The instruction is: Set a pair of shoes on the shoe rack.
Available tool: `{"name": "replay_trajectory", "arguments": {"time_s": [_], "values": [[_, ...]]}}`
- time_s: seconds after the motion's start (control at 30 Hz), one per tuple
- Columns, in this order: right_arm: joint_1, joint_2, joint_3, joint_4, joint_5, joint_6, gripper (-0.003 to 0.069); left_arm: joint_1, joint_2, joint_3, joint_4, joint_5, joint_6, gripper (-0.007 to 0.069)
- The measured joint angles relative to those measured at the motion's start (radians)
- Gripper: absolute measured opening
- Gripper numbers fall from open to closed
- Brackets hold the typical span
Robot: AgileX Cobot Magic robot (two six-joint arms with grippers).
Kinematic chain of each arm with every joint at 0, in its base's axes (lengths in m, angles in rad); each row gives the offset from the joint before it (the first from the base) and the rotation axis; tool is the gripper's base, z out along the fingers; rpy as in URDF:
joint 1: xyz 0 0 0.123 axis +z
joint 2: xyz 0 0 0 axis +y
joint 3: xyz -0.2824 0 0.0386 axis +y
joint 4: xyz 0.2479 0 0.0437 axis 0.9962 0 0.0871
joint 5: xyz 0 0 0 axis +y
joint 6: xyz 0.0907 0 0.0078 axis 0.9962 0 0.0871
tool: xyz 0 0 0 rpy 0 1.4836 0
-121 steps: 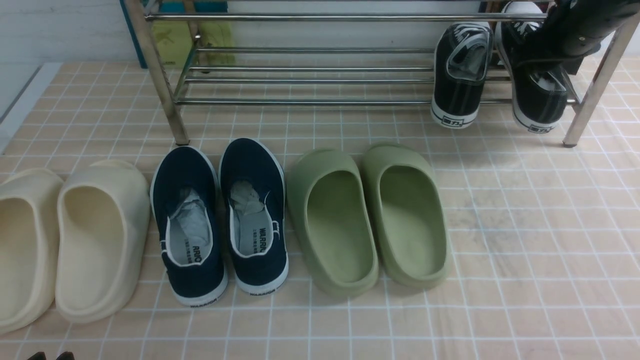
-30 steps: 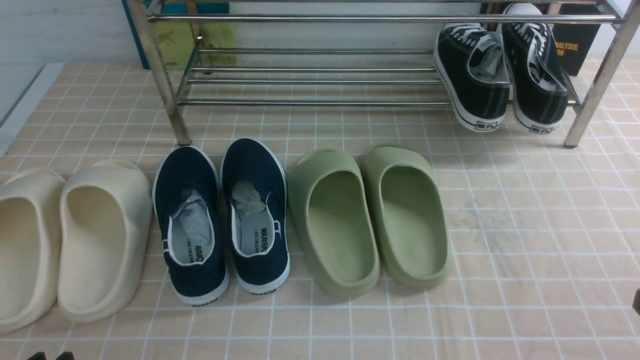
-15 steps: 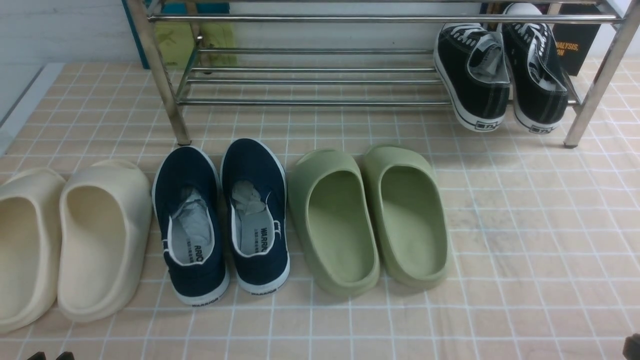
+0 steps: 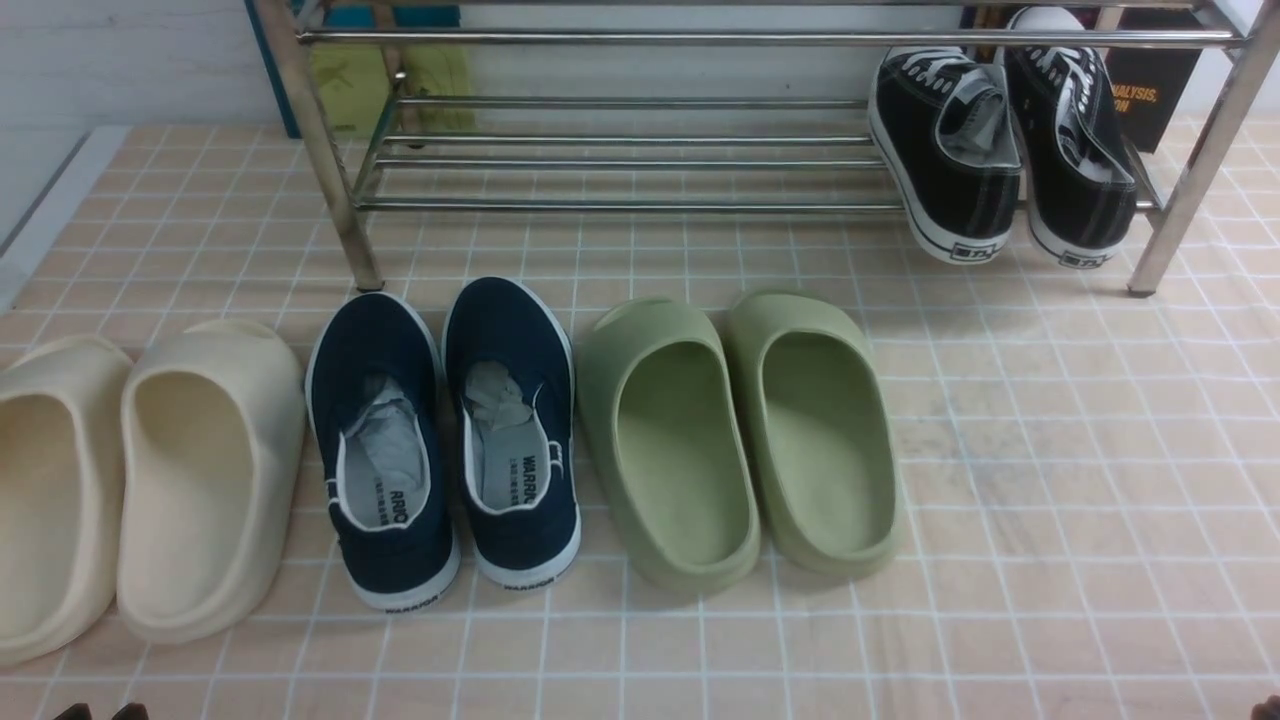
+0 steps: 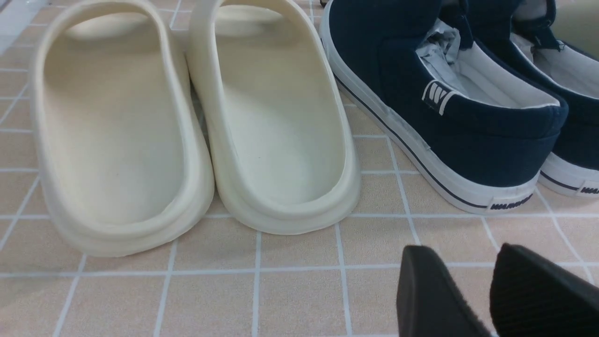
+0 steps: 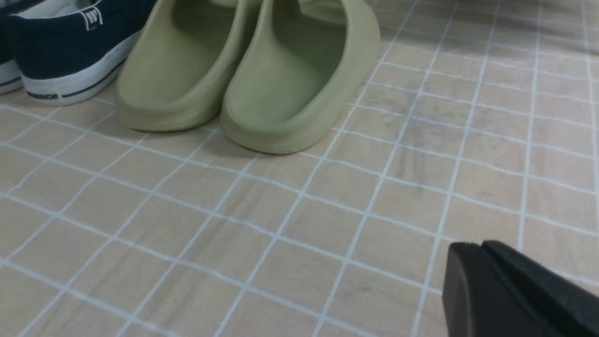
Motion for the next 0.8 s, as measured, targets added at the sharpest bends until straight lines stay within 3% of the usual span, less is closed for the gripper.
{"name": "replay_trajectory", "arguments": {"time_s": [0.13, 0.33, 0.43, 0.8], "values": [[-0.039, -0.014, -0.001, -0.052, -0.002, 0.099, 0.0029, 0.000, 0.000, 0.000, 0.001, 0.000, 0.000, 0.0239], [-0.136, -0.014, -0.002, -0.320, -0.013, 0.497, 0.0029, 0.000, 0.000, 0.000, 0.001, 0.000, 0.000, 0.0239], [-0.138, -0.014, -0.002, -0.415, -0.015, 0.608, 0.0029, 0.000, 0.000, 0.000, 0.009, 0.000, 0.000, 0.0239], [-0.138, -0.014, -0.003, -0.421, -0.009, 0.592, -0.0015, 0.000, 0.000, 0.000, 0.043, 0.000, 0.000, 0.0239]]}}
